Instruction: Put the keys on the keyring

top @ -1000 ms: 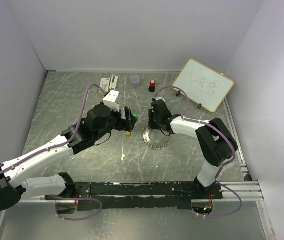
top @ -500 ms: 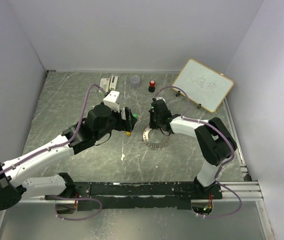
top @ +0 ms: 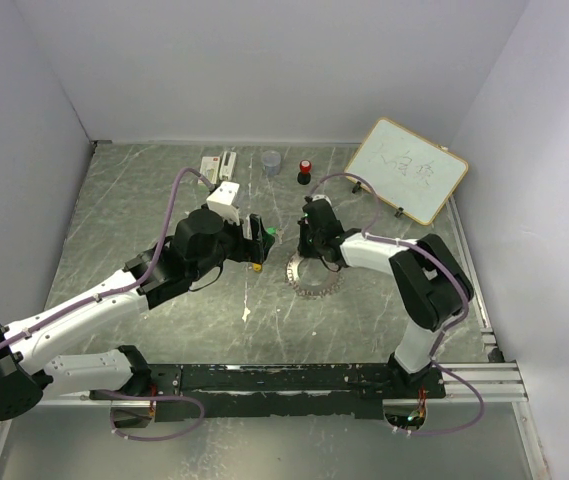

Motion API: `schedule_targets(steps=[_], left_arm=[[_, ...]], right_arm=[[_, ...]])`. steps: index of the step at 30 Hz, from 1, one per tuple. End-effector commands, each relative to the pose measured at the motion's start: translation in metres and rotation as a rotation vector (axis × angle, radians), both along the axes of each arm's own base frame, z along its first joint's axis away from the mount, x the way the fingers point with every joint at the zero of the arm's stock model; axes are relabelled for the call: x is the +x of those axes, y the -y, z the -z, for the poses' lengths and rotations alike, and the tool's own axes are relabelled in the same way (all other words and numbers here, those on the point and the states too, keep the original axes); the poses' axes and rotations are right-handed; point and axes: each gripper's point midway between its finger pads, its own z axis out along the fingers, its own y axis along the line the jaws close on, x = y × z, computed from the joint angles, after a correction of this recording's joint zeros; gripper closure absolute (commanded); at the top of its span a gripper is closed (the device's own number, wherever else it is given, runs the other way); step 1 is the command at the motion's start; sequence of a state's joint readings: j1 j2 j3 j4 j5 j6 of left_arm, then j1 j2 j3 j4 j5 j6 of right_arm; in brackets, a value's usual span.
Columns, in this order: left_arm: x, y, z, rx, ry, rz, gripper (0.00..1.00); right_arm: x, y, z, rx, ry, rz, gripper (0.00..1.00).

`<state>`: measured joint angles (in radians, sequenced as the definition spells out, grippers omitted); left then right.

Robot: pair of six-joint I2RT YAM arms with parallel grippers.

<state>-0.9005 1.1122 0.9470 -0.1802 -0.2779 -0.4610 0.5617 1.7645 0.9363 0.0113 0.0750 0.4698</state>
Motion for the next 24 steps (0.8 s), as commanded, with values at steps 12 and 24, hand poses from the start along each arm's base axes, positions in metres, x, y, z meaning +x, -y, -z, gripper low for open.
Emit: schedule_targets(steps=[12, 24], left_arm=[[-0.001, 0.0, -0.013, -0.044, 0.028, -0.002, 0.07], [0.002, -0.009, -0.026, -0.044, 0.076, -0.027, 0.07]], right_arm=[[-0.037, 0.015, -0.179, 0.086, 0.614, -0.31, 1.0], [-0.082, -0.005, -0.258, 0.136, 0.928, -0.626, 1.0]])
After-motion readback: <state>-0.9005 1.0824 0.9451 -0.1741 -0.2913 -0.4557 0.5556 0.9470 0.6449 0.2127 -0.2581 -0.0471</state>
